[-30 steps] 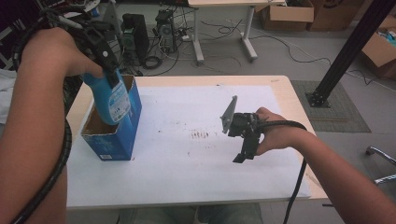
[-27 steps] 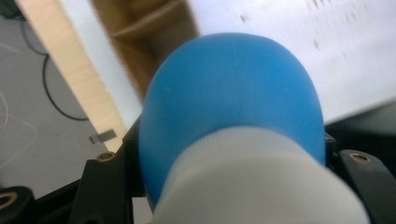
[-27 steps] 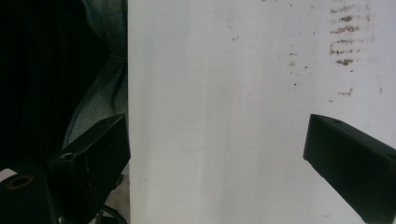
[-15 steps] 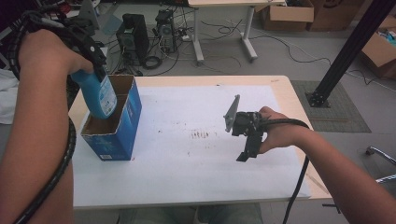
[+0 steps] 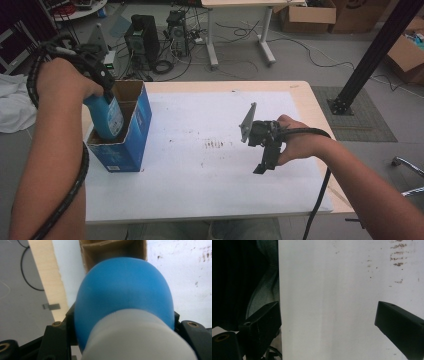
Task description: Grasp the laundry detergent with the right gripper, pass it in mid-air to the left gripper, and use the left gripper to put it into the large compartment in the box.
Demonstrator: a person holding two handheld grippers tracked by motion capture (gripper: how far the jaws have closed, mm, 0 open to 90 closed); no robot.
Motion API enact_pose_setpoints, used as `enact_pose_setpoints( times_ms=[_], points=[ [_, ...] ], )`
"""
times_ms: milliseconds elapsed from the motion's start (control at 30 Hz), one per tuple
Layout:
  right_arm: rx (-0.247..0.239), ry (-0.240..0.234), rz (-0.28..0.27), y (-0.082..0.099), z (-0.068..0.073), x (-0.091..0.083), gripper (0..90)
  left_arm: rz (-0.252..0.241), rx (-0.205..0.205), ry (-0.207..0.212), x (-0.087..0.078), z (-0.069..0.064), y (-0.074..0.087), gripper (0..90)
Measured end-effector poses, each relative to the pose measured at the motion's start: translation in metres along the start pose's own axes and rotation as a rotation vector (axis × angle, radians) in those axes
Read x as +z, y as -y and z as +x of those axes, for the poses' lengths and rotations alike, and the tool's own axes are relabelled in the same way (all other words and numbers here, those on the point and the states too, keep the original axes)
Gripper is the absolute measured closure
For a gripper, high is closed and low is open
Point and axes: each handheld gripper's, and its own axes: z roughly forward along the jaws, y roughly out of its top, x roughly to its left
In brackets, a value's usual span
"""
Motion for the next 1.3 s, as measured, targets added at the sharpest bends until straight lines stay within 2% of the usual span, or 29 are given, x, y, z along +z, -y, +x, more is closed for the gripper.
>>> enact_pose_setpoints(
  times_ms=[267,367,733,1067,1300],
  points=[
    [-0.010,-0.005,0.008,-0.003,0.001,0.004,6.8,0.016,0.008,0.029,0.032,0.001,0.002,39.8],
    [-0.010,-0.007,0.007,-0.003,0.002,0.005,6.8,0.014,-0.001,0.039,0.042,0.002,0.003,39.8],
    [-0.001,-0.011,-0.002,0.002,0.002,0.009,6.2,0.023,0.008,0.045,0.078,-0.005,-0.003,39.8],
    [0.011,-0.012,-0.011,0.008,0.002,0.009,6.2,0.026,-0.003,0.049,0.099,-0.006,-0.009,39.9],
    [0.016,-0.020,-0.008,0.009,0.001,0.012,6.4,0.037,-0.010,0.048,0.111,-0.002,-0.010,39.8]
  ],
)
